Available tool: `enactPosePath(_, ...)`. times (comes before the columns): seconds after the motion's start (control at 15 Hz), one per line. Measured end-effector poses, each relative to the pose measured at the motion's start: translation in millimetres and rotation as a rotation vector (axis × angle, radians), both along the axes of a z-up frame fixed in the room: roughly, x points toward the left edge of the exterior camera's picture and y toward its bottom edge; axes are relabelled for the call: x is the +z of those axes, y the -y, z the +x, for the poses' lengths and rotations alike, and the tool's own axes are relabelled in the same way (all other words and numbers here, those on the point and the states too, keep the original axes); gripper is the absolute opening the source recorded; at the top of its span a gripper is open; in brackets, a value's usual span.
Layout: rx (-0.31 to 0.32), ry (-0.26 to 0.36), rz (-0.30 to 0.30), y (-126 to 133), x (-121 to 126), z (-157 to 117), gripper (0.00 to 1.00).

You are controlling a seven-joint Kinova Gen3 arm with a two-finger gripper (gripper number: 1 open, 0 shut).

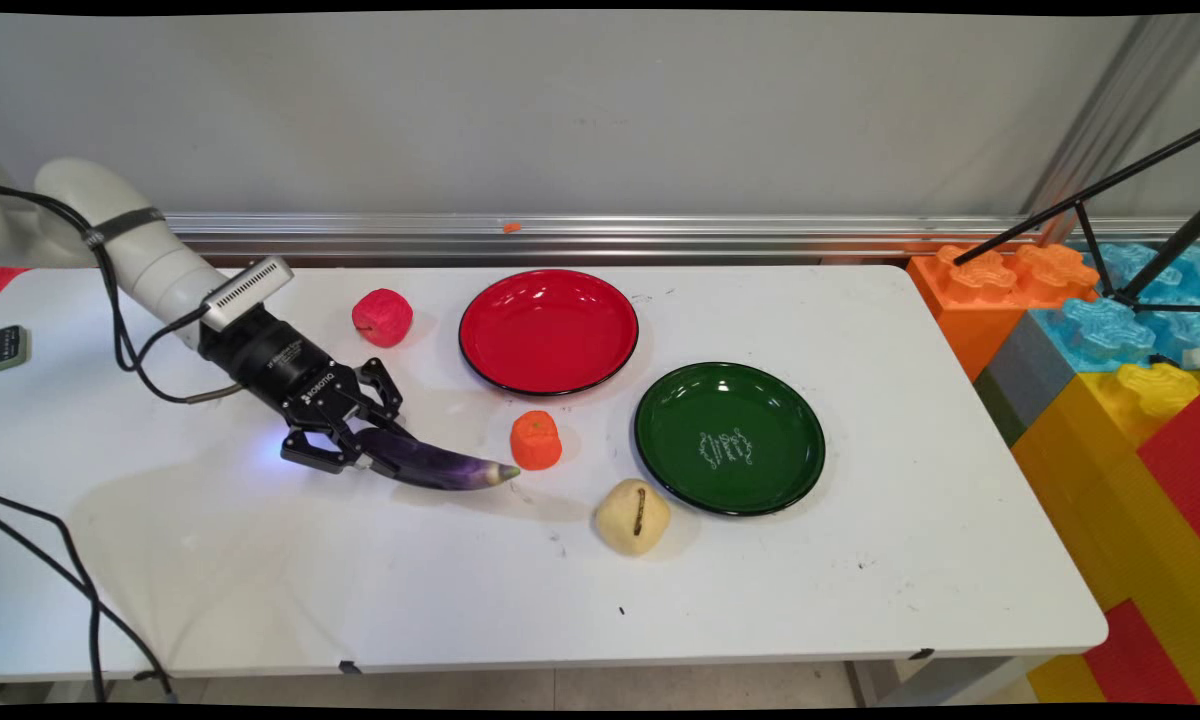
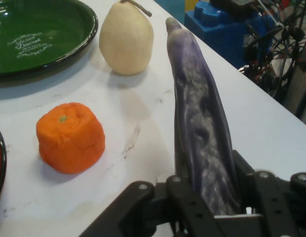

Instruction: Place the picked object on the table

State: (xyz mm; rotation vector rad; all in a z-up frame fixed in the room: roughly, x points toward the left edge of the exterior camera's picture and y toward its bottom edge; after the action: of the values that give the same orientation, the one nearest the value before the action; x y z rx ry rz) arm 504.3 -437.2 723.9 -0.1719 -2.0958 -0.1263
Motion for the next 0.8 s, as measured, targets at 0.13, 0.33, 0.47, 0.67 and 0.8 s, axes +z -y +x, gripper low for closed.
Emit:
enactPosePath(0.13, -0.003, -0.003, 0.0, -1, -1, -4, 0.0)
enactPosePath(0.33, -0.005, -0.005, -0.002, 0, -4, -10, 0.0)
enactPosePath(0.47, -0.005, -0.006, -0.003, 1, -6, -14, 0.0)
enactPosePath(0.67, -0.004, -0.007, -0.004, 5, -8, -19, 0.0)
enactPosePath(0.8, -0.005, -0.008, -0.005, 7, -10, -23, 1.0)
